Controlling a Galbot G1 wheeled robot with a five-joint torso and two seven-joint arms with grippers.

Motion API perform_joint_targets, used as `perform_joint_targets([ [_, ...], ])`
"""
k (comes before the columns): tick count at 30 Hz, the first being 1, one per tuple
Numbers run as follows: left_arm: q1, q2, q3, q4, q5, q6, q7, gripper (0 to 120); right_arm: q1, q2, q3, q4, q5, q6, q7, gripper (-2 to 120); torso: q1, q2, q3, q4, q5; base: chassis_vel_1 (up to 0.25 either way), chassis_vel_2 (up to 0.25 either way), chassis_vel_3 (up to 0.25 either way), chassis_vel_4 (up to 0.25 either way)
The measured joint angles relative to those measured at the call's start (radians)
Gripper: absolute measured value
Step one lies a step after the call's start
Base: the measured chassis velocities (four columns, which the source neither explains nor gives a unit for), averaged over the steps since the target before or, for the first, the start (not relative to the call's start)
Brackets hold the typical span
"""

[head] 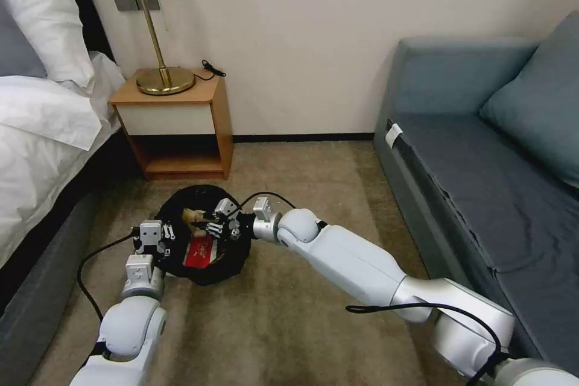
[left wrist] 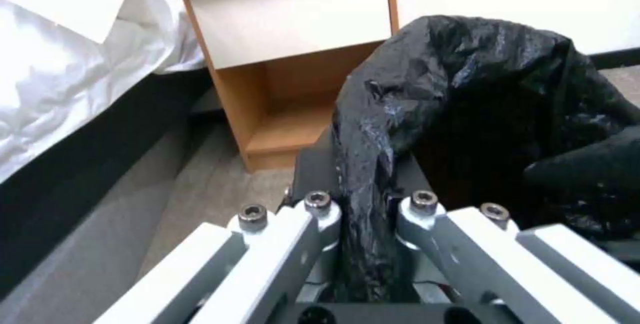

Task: Pick up the trash bin, then pick up the garbage on the floor and place it into the trash bin.

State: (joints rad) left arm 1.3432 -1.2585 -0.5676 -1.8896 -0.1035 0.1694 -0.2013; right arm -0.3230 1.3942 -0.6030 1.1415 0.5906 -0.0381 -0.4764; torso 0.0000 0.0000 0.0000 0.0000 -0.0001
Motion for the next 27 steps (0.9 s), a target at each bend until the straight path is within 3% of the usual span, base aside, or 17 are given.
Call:
perform_joint_targets([
  [6, -0.006, -0.002, -0.004, 0.015, -0.003, -0.002, -0.006, 4, 0.001, -0.033, 0.013, 0.05, -0.009, -0.01, 0.014, 62, 0.0, 0.0, 0.0, 0.0001, 0.0001, 0.0, 0.0, 0.0, 0.0],
  [9, -0.014, -0.016, -0.012, 0.025, -0.024, -0.004, -0.028, 4, 0.002, -0.07, 0.064, 0.077, -0.017, -0.012, 0.021, 77, 0.0, 0.0, 0.0, 0.0002, 0.0002, 0.0, 0.0, 0.0, 0.0],
  [13, -0.024, -0.027, -0.023, 0.033, -0.06, -0.001, -0.057, 4, 0.003, -0.103, 0.116, 0.09, -0.019, -0.015, 0.021, 88, 0.0, 0.0, 0.0, 0.0, 0.0002, 0.0, 0.0, 0.0, 0.0],
  [16, -0.049, -0.059, -0.044, 0.051, -0.212, 0.034, -0.157, 4, -0.04, -0.142, 0.233, 0.085, -0.061, -0.013, 0.015, 99, 0.0, 0.0, 0.0, -0.0002, 0.0003, 0.0, 0.0, 0.0, 0.0],
  [17, -0.049, -0.059, -0.044, 0.051, -0.212, 0.034, -0.157, 4, -0.04, -0.142, 0.233, 0.085, -0.061, -0.013, 0.015, 99, 0.0, 0.0, 0.0, -0.0002, 0.0003, 0.0, 0.0, 0.0, 0.0],
  [20, -0.061, -0.076, -0.052, 0.059, -0.371, 0.065, -0.24, 4, -0.084, -0.171, 0.334, 0.057, -0.124, 0.006, -0.011, 100, 0.0, 0.0, 0.0, -0.0001, 0.0004, 0.0, 0.0, 0.0, 0.0],
  [25, -0.078, -0.087, -0.065, 0.086, -0.475, 0.063, -0.286, 4, -0.11, -0.19, 0.385, 0.04, -0.149, 0.02, -0.021, 100, 0.0, 0.0, 0.0, -0.0004, 0.0003, 0.0, 0.0, 0.0, 0.0],
  [27, -0.091, -0.086, -0.068, 0.126, -0.561, 0.031, -0.289, 4, -0.128, -0.189, 0.408, 0.043, -0.154, 0.026, -0.024, 100, 0.0, 0.0, 0.0, -0.0001, 0.0003, 0.0, 0.0, 0.0, 0.0],
])
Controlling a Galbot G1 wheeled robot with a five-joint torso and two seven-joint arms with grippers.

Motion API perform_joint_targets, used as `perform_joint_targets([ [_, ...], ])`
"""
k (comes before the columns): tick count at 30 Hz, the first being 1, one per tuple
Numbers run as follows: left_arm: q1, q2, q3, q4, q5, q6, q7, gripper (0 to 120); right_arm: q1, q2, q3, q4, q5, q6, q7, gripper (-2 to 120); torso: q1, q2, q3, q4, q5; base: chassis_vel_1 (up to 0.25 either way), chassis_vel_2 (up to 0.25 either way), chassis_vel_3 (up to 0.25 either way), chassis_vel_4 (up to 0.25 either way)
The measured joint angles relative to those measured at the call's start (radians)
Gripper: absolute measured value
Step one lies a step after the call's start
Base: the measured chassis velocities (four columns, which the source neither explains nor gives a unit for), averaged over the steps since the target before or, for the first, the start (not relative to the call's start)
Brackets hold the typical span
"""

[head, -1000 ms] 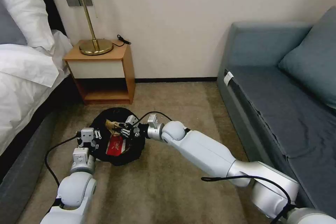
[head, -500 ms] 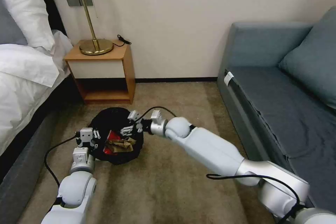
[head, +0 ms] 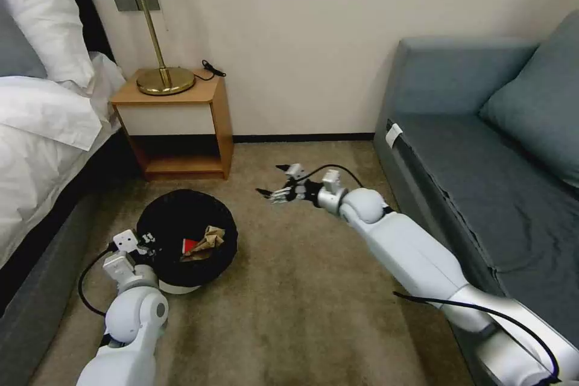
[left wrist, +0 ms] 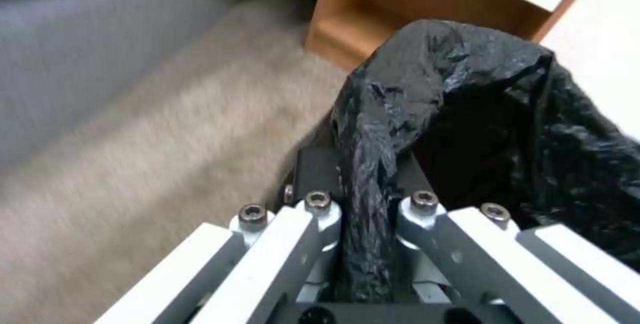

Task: Pick up the trash bin, then pick up the garbage on the floor and place it into the trash bin.

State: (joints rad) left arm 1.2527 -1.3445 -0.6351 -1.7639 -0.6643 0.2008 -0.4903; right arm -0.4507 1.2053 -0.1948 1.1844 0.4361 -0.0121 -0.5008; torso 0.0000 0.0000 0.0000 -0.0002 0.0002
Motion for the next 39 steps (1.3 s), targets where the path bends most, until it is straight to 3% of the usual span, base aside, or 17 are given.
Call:
perform_joint_targets([
  [4, -0.012, -0.002, 0.003, 0.064, -0.069, -0.029, -0.001, 7, -0.019, 0.011, 0.005, 0.048, 0.023, -0.016, 0.002, 100, 0.0, 0.0, 0.0, 0.0001, -0.0003, 0.0, 0.0, 0.0, 0.0],
  [10, 0.0, -0.017, 0.003, 0.094, -0.017, -0.056, 0.034, 25, -0.021, 0.034, -0.008, 0.071, 0.038, -0.027, 0.011, 100, 0.0, 0.0, 0.0, 0.0006, 0.0003, 0.0, 0.0, 0.0, 0.0],
  [14, 0.011, -0.018, 0.002, 0.097, 0.084, -0.078, 0.055, 38, -0.013, 0.046, -0.013, 0.082, 0.066, -0.038, 0.057, 100, 0.0, 0.0, 0.0, 0.0003, -0.0009, 0.0, 0.0, 0.0, 0.0],
  [15, 0.016, -0.017, -0.001, 0.096, 0.144, -0.089, 0.057, 43, -0.01, 0.048, -0.013, 0.082, 0.075, -0.039, 0.078, 100, 0.0, 0.0, 0.0, 0.0, -0.0012, 0.0, 0.0, 0.0, 0.0],
  [17, 0.034, -0.009, -0.006, 0.075, 0.225, -0.092, 0.057, 53, -0.008, 0.05, -0.007, 0.073, 0.089, -0.04, 0.104, 100, 0.0, 0.0, 0.0, 0.0, -0.0003, 0.0, 0.0, 0.0, 0.0],
  [23, 0.078, -0.012, -0.023, 0.029, 0.34, -0.081, 0.057, 71, -0.006, 0.065, 0.018, 0.047, 0.1, -0.043, 0.117, 100, 0.0, 0.0, 0.0, 0.0, -0.0005, 0.0, 0.0, 0.0, 0.0],
  [25, 0.114, -0.011, -0.039, -0.008, 0.425, -0.083, 0.066, 80, -0.002, 0.083, 0.041, 0.014, 0.11, -0.032, 0.134, 100, 0.0, 0.0, 0.0, 0.0002, -0.0003, 0.0, 0.0, 0.0, 0.0],
  [26, 0.136, -0.001, -0.048, -0.027, 0.483, -0.116, 0.087, 86, -0.002, 0.094, 0.053, -0.01, 0.132, -0.019, 0.18, 100, 0.0, 0.0, 0.0, 0.0004, -0.0004, 0.0, 0.0, 0.0, 0.0],
  [27, 0.136, -0.001, -0.048, -0.027, 0.483, -0.116, 0.087, 86, -0.002, 0.094, 0.053, -0.01, 0.132, -0.019, 0.18, 100, 0.0, 0.0, 0.0, 0.0004, -0.0004, 0.0, 0.0, 0.0, 0.0],
  [29, 0.148, 0.024, -0.055, -0.042, 0.606, -0.22, 0.145, 94, -0.011, 0.109, 0.062, -0.046, 0.2, 0.002, 0.285, 100, 0.0, 0.0, 0.0, 0.0006, -0.0002, 0.0, 0.0, 0.0, 0.0],
  [30, 0.142, 0.04, -0.049, -0.045, 0.662, -0.264, 0.169, 98, -0.021, 0.116, 0.074, -0.058, 0.24, 0.005, 0.336, 100, 0.0, 0.0, 0.0, 0.0006, 0.0, 0.0, 0.0, 0.0, 0.0],
  [31, 0.142, 0.04, -0.049, -0.045, 0.662, -0.264, 0.169, 98, -0.021, 0.116, 0.074, -0.058, 0.24, 0.005, 0.336, 100, 0.0, 0.0, 0.0, 0.0006, 0.0, 0.0, 0.0, 0.0, 0.0],
  [33, 0.103, 0.069, -0.011, -0.052, 0.699, -0.292, 0.211, 100, -0.062, 0.131, 0.118, -0.064, 0.3, 0.006, 0.438, 100, 0.0, 0.0, 0.0, 0.0003, -0.0001, 0.0, 0.0, 0.0, 0.0],
  [34, 0.103, 0.069, -0.011, -0.052, 0.699, -0.292, 0.211, 100, -0.062, 0.131, 0.118, -0.064, 0.3, 0.006, 0.438, 100, 0.0, 0.0, 0.0, 0.0003, -0.0001, 0.0, 0.0, 0.0, 0.0],
  [37, 0.005, 0.073, 0.049, -0.046, 0.691, -0.296, 0.241, 100, -0.122, 0.147, 0.2, -0.051, 0.304, 0.016, 0.489, 100, 0.0, 0.0, 0.0, -0.0003, 0.0, 0.0, 0.0, 0.0, 0.0],
  [39, -0.021, 0.069, 0.067, -0.04, 0.68, -0.296, 0.245, 100, -0.135, 0.153, 0.226, -0.048, 0.294, 0.021, 0.495, 100, 0.0, 0.0, 0.0, -0.0006, 0.0001, 0.0, 0.0, 0.0, 0.0],
])
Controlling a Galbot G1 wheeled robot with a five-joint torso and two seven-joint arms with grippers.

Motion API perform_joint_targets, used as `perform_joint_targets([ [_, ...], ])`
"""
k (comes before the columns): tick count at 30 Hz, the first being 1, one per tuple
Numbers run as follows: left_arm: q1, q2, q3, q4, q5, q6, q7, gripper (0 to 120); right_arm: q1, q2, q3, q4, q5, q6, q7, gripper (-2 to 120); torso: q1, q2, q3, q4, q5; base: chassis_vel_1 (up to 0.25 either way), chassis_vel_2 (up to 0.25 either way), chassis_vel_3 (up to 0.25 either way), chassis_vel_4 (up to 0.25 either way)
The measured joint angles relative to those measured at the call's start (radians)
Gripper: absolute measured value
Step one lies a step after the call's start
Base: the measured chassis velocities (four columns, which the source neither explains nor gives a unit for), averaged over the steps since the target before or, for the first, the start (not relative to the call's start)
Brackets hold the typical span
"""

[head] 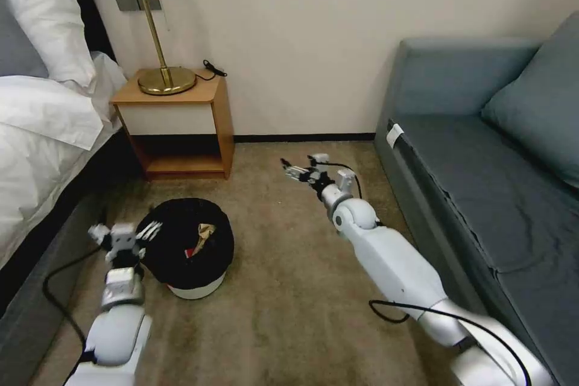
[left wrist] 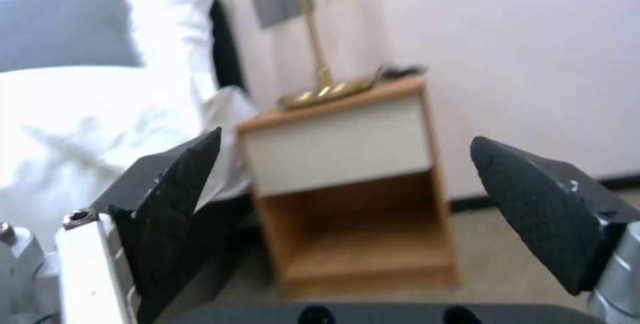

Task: Pick up the trash bin, then pick up the garbage on the floor and place it into the trash bin.

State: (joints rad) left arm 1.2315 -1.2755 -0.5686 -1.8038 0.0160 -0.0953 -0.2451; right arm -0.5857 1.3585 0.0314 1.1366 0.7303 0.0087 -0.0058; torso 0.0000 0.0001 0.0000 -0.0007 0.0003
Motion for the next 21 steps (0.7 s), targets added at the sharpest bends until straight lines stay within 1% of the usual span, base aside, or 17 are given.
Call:
perform_joint_targets([
  [1, -0.03, -0.006, 0.021, 0.015, -0.015, 0.0, 0.012, 100, -0.013, 0.013, 0.033, 0.0, -0.011, 0.005, 0.009, 100, 0.0, 0.0, 0.0, 0.0001, -0.0004, 0.0, 0.0, 0.0, 0.0],
  [3, -0.069, -0.016, 0.046, 0.045, -0.047, -0.01, 0.039, 100, -0.025, 0.042, 0.074, -0.016, -0.027, 0.016, 0.022, 100, 0.0, 0.0, 0.0, 0.0002, -0.0003, 0.0, 0.0, 0.0, 0.0],
  [4, -0.069, -0.016, 0.046, 0.045, -0.047, -0.01, 0.039, 100, -0.025, 0.042, 0.074, -0.016, -0.027, 0.016, 0.022, 100, 0.0, 0.0, 0.0, 0.0002, -0.0003, 0.0, 0.0, 0.0, 0.0],
  [6, -0.094, -0.022, 0.068, 0.074, -0.079, -0.02, 0.074, 100, -0.03, 0.089, 0.118, -0.062, -0.061, 0.044, 0.024, 100, 0.0, 0.0, 0.0, 0.0005, -0.0006, 0.0, 0.0, 0.0, 0.0],
  [7, -0.094, -0.022, 0.068, 0.074, -0.079, -0.02, 0.074, 100, -0.03, 0.089, 0.118, -0.062, -0.061, 0.044, 0.024, 100, 0.0, 0.0, 0.0, 0.0005, -0.0006, 0.0, 0.0, 0.0, 0.0],
  [9, -0.12, -0.023, 0.094, 0.108, -0.098, -0.035, 0.121, 100, -0.028, 0.146, 0.164, -0.134, -0.116, 0.087, -0.001, 100, 0.0, 0.0, 0.0, 0.0008, -0.0002, 0.0, 0.0, 0.0, 0.0],
  [10, -0.12, -0.023, 0.094, 0.108, -0.098, -0.035, 0.121, 100, -0.028, 0.146, 0.164, -0.134, -0.116, 0.087, -0.001, 100, 0.0, 0.0, 0.0, 0.0008, -0.0002, 0.0, 0.0, 0.0, 0.0],
  [12, -0.144, -0.03, 0.115, 0.148, -0.106, -0.052, 0.156, 100, -0.011, 0.196, 0.205, -0.203, -0.149, 0.12, -0.044, 100, 0.0, 0.0, 0.0, 0.0009, -0.0003, 0.0, 0.0, 0.0, 0.0],
  [13, -0.144, -0.03, 0.115, 0.148, -0.106, -0.052, 0.156, 100, -0.011, 0.196, 0.205, -0.203, -0.149, 0.12, -0.044, 100, 0.0, 0.0, 0.0, 0.0009, -0.0003, 0.0, 0.0, 0.0, 0.0],
  [14, -0.154, -0.037, 0.123, 0.164, -0.109, -0.054, 0.166, 100, -0.004, 0.217, 0.217, -0.223, -0.153, 0.126, -0.052, 100, 0.0, 0.0, 0.0, 0.0006, -0.0005, 0.0, 0.0, 0.0, 0.0],
  [16, -0.158, -0.041, 0.126, 0.174, -0.112, -0.055, 0.168, 100, 0.001, 0.242, 0.229, -0.249, -0.155, 0.13, -0.058, 100, 0.0, 0.0, 0.0, 0.0009, -0.0002, 0.0, 0.0, 0.0, 0.0],
  [21, -0.159, -0.041, 0.126, 0.175, -0.113, -0.055, 0.168, 100, 0.004, 0.246, 0.232, -0.253, -0.155, 0.13, -0.059, 100, 0.0, 0.0, 0.0, 0.0009, -0.0004, 0.0, 0.0, 0.0, 0.0],
])
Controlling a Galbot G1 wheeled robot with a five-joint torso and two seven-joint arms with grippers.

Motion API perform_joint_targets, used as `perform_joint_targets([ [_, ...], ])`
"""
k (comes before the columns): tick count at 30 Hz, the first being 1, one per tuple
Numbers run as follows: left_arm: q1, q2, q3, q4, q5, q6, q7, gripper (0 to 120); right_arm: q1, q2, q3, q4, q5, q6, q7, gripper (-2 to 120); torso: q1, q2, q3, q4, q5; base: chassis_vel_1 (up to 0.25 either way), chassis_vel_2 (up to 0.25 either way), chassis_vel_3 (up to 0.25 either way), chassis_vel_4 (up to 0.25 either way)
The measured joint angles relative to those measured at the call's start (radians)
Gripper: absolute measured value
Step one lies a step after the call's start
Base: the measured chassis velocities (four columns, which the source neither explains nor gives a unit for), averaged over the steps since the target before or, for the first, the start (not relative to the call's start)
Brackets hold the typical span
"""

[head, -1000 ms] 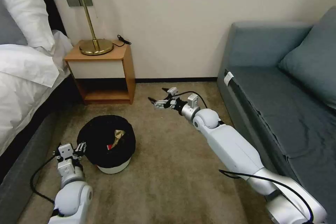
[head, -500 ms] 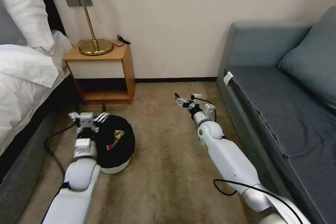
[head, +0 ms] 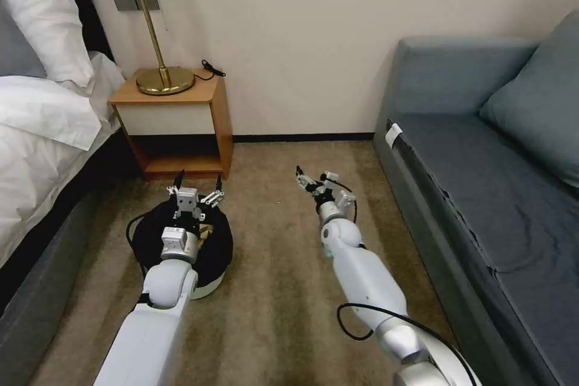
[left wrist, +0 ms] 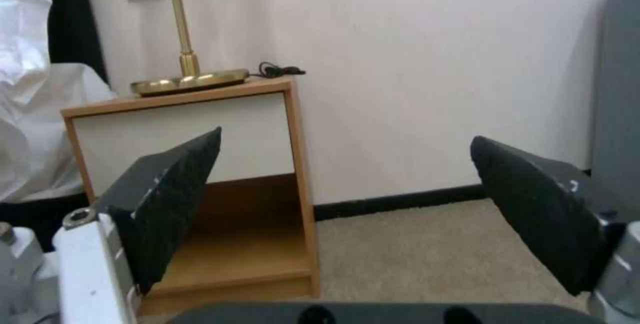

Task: Pick up the trash bin, then pick up the garbage on the floor and place it into the trash bin.

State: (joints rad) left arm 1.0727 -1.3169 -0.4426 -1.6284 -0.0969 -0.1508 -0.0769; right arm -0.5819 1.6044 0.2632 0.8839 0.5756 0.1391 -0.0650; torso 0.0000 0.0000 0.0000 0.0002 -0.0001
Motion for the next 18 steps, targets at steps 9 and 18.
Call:
perform_joint_targets([
  [9, 0.002, 0.0, -0.001, -0.001, 0.0, 0.0, -0.001, 100, 0.001, -0.003, -0.004, 0.001, 0.0, 0.0, -0.001, 100, 0.0, 0.0, 0.0, -0.0001, 0.0, 0.0, 0.0, 0.0, 0.0],
  [18, 0.003, 0.0, -0.002, -0.002, 0.0, 0.001, -0.003, 100, 0.001, -0.004, -0.006, 0.004, 0.001, -0.002, -0.002, 100, 0.0, 0.0, 0.0, -0.0001, 0.0, 0.0, 0.0, 0.0, 0.0],
])
